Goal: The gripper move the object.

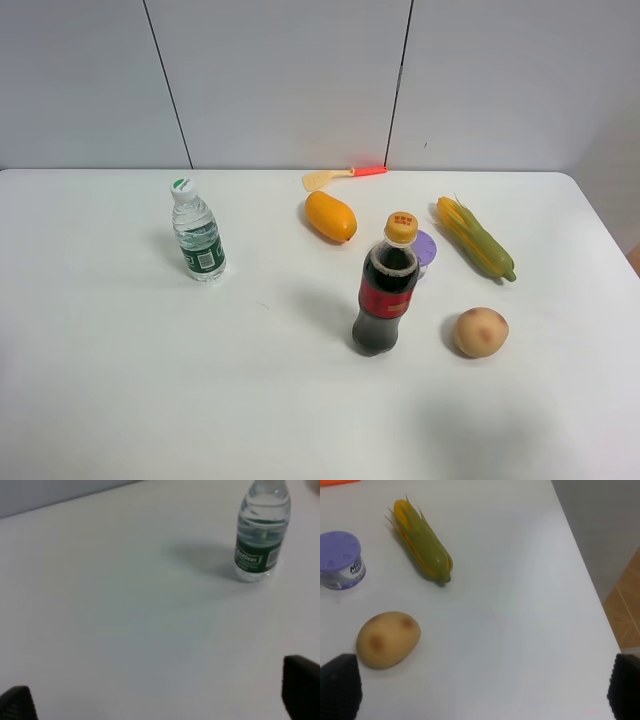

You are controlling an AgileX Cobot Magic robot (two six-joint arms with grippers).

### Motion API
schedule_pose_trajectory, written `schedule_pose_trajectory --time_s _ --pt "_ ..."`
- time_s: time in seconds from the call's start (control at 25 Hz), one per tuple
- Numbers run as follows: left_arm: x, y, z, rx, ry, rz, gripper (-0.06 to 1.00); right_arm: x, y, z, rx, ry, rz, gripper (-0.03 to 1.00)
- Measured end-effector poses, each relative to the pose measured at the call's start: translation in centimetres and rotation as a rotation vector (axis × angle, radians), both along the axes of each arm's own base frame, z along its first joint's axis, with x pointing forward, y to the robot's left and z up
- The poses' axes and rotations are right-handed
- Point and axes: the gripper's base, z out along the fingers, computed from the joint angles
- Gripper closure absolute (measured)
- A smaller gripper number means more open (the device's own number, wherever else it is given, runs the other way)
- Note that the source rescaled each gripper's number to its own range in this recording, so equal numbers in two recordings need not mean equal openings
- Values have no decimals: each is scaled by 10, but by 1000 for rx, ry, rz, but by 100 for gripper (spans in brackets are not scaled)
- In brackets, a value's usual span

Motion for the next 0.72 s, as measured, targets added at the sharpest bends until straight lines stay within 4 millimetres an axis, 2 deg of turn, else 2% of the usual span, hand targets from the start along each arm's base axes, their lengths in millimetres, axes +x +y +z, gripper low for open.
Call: schedule_pose_trajectory --time_s 0.12,0.36,0.48,0.72 --pt "-19 1 -3 -11 -2 3 -3 0 0 0 0 0 0 -3" --pt "-40 2 -8 -28 -20 2 -3 0 0 0 0 0 0 -3" --pt "-46 3 -10 -32 -54 1 -3 0 0 0 0 0 0 -3" --pt "-48 0 -28 -61 -20 -13 -4 0 0 0 0 0 0 -3"
